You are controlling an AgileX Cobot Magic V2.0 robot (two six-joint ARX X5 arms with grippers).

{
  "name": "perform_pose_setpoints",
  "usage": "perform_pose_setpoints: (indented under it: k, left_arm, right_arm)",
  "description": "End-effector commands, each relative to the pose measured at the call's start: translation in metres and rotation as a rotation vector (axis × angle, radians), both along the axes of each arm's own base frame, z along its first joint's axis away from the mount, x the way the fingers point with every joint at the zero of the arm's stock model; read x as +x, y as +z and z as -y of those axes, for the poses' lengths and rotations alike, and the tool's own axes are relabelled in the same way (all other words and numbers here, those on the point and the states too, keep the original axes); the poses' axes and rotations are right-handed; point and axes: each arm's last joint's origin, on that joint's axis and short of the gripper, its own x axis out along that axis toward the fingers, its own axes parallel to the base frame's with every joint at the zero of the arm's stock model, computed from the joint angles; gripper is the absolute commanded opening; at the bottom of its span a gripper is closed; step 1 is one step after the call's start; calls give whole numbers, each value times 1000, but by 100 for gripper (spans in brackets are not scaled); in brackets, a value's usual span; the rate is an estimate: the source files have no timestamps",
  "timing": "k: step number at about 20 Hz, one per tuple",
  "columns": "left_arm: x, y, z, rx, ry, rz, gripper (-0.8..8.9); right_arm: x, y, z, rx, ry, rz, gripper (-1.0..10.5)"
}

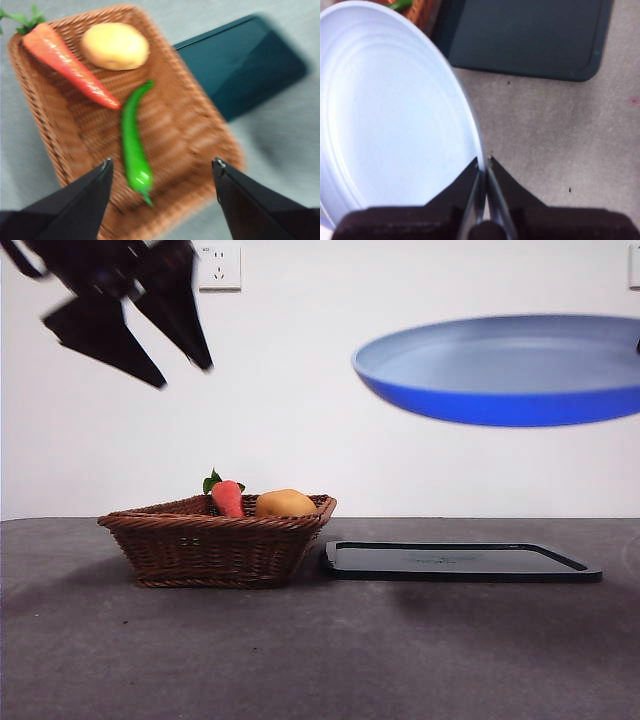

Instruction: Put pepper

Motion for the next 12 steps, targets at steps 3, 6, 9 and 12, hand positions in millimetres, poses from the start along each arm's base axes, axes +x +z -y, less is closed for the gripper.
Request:
perform_pose_setpoints:
  k: [3, 6, 9, 12]
  left_arm:
    - [48, -26, 26, 137, -30, -65, 348]
    - [68, -48, 37, 189, -32, -99, 348]
    - [80, -73, 45, 219, -38, -144, 348]
    - [87, -95, 50, 241, -43, -180, 348]
  right_arm:
    - [-9, 10, 1, 29, -27, 34, 5]
    - [-10, 11, 1, 32, -31, 35, 5]
    - [-11, 11, 1, 32, -32, 32, 5]
    - [-11, 11, 1, 33, -32, 31, 5]
